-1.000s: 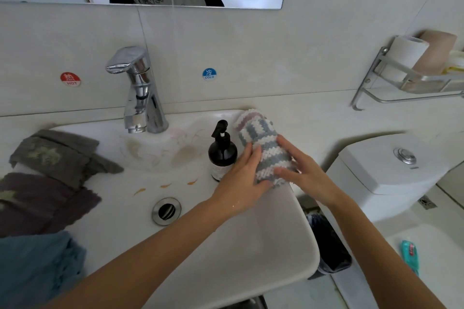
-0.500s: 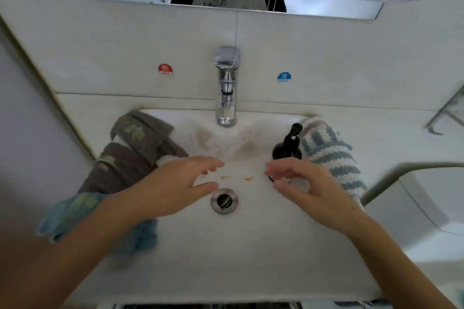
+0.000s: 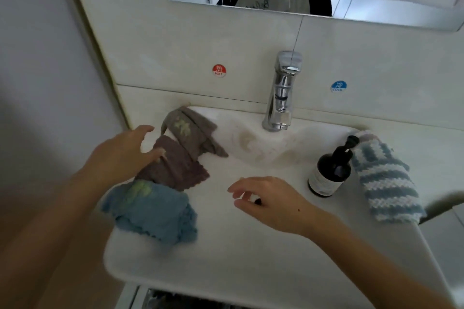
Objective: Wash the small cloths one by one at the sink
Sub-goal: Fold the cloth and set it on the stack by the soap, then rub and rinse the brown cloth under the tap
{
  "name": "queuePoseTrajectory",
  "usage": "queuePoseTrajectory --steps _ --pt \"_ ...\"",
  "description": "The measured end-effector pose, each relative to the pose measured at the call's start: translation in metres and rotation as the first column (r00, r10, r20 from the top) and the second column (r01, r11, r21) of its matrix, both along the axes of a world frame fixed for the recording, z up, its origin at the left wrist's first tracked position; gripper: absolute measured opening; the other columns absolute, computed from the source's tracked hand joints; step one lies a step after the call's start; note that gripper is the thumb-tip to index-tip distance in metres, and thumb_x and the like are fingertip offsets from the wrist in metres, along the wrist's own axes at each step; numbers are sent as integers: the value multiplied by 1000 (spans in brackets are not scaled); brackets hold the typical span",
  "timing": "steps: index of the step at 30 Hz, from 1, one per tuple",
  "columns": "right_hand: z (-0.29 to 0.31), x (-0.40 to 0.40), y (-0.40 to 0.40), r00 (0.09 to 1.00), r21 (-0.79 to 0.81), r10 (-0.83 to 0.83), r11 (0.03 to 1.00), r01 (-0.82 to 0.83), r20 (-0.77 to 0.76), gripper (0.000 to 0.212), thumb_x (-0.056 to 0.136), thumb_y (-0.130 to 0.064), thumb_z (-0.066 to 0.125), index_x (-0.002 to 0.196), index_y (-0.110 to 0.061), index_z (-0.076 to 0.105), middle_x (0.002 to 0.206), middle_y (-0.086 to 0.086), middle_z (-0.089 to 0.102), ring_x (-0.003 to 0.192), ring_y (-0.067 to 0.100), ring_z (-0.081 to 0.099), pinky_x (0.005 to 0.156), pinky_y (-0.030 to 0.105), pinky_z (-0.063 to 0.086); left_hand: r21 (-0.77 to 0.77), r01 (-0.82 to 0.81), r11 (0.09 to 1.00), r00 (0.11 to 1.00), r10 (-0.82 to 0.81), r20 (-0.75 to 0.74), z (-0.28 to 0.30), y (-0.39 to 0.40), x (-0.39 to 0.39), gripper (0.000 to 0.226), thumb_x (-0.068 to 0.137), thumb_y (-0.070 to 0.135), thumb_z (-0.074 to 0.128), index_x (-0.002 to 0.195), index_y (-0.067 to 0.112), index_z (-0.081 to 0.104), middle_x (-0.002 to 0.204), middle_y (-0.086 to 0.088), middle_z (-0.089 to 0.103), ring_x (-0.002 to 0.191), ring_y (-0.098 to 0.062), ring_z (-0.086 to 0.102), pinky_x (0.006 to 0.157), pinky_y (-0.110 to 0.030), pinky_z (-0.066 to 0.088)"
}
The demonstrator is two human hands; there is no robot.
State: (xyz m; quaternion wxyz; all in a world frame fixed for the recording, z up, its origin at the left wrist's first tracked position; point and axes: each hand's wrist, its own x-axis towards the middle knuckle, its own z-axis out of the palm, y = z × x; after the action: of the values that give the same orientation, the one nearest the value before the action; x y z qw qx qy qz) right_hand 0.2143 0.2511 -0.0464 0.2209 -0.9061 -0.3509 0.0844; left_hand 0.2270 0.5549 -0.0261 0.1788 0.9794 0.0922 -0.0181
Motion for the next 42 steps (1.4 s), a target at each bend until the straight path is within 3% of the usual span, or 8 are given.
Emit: queuePoseTrajectory --steps 4,9,13,18,25,31,35,42 --pt "-7 1 -8 999 3 -25 1000 26 -47 26 99 -31 55 123 -25 65 109 -14 69 92 1 61 77 12 46 -202 26 979 996 -42 -74 -5 0 5 47 88 36 65 132 33 48 108 -3 63 96 -21 58 82 -34 45" --pt "-11 4 -15 993 23 -76 997 78 -85 25 98 -32 56 121 -28 65 105 -17 68 88 0 62 74 6 41 -144 22 989 996 -9 94 -9 -8 10 33 84 20 69 115 24 58 92 -1 60 84 -23 57 73 -33 42" --pt "-10 6 -17 992 21 -90 995 93 -87 25 97 -31 57 121 -27 65 101 -21 66 87 0 62 78 11 45 -26 43 999 977 -36 209 -6 -14 13 17 85 15 66 102 17 65 97 -7 65 86 -25 57 74 -34 42" --pt "-6 8 -20 991 29 -104 994 107 -78 25 97 -31 56 121 -27 64 103 -21 66 88 0 63 86 29 51 -220 117 968 952 -46 303 15 -22 18 23 82 5 68 91 25 64 86 4 62 75 -12 57 66 -22 42" --pt "5 14 -30 961 217 -267 936 276 -70 25 96 -28 59 120 -26 65 112 -17 65 94 -1 62 88 31 53 -452 322 832 930 -189 314 45 -72 30 35 81 -5 65 103 21 68 90 11 66 80 -2 61 76 -23 49" --pt "7 21 -36 867 433 -422 751 498 -265 38 95 -25 62 131 -27 53 116 -18 57 105 3 58 87 28 53 -641 406 651 902 -397 168 43 -124 40 44 80 -10 65 101 29 68 103 -4 70 82 -9 65 73 -21 53" --pt "11 28 -41 809 475 -378 666 576 -450 31 97 -16 59 127 -22 54 109 -9 61 93 -3 60 72 9 48 -776 322 542 881 -472 36 27 -156 45 46 80 -17 60 105 21 67 108 -13 70 88 -18 65 81 -29 53" --pt "8 35 -49 753 489 -419 580 652 -507 26 93 -1 60 86 -26 64 84 -1 66 79 11 61 67 22 48 -888 129 442 942 -334 -30 -5 -185 46 40 83 -10 58 107 22 65 104 -5 71 92 -15 67 75 -23 54"
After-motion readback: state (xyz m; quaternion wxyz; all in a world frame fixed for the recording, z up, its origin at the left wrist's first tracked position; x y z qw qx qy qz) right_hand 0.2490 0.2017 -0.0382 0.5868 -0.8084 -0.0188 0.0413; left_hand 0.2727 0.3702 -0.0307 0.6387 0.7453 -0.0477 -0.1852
